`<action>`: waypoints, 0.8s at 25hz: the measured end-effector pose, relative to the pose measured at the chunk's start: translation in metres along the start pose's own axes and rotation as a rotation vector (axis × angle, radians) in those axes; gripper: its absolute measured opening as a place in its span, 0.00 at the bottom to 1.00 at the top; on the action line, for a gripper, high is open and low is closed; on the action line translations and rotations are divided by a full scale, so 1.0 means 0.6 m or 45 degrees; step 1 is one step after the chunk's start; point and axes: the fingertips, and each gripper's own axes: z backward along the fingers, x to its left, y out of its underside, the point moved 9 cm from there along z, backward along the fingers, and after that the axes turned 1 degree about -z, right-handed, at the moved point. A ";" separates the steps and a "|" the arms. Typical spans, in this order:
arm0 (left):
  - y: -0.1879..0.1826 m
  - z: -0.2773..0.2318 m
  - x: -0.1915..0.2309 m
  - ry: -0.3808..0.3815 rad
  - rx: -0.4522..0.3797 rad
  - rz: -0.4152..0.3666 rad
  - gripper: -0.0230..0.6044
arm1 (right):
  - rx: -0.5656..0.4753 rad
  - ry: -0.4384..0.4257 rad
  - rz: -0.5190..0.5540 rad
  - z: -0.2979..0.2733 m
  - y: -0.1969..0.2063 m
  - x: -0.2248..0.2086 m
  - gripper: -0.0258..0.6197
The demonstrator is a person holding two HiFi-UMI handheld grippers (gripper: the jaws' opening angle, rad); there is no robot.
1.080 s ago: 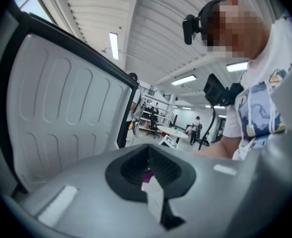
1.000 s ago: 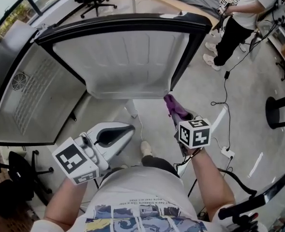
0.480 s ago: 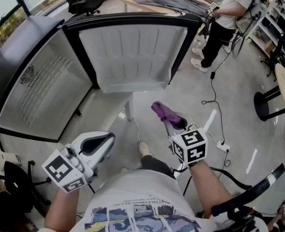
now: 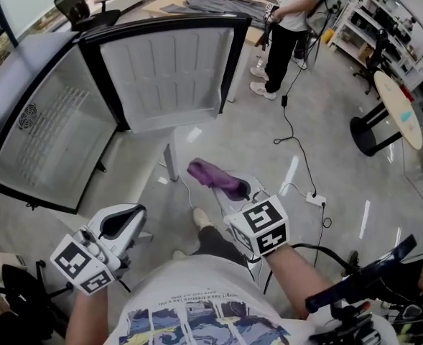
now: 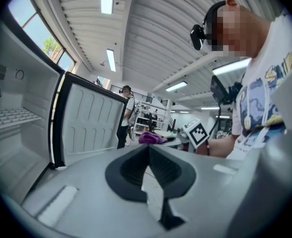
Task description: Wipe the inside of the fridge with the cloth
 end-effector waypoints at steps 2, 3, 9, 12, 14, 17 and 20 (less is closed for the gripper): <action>0.000 0.006 -0.011 0.011 -0.008 -0.012 0.04 | -0.033 0.006 0.013 0.022 -0.005 0.015 0.12; 0.000 0.009 -0.016 0.018 -0.010 -0.018 0.04 | -0.049 0.011 0.019 0.032 -0.007 0.022 0.12; 0.011 0.031 -0.045 0.054 -0.008 -0.027 0.04 | -0.086 0.031 0.025 0.078 0.001 0.063 0.12; 0.007 0.034 -0.056 0.063 -0.008 -0.041 0.04 | -0.094 0.042 0.029 0.096 0.003 0.072 0.12; 0.007 0.035 -0.067 0.066 -0.002 -0.053 0.04 | -0.104 0.042 0.031 0.110 0.004 0.078 0.12; 0.011 0.038 -0.075 0.064 0.008 -0.080 0.04 | -0.125 0.032 0.039 0.122 0.005 0.090 0.12; 0.014 0.037 -0.080 0.078 0.010 -0.094 0.04 | -0.131 0.030 0.039 0.131 0.004 0.097 0.12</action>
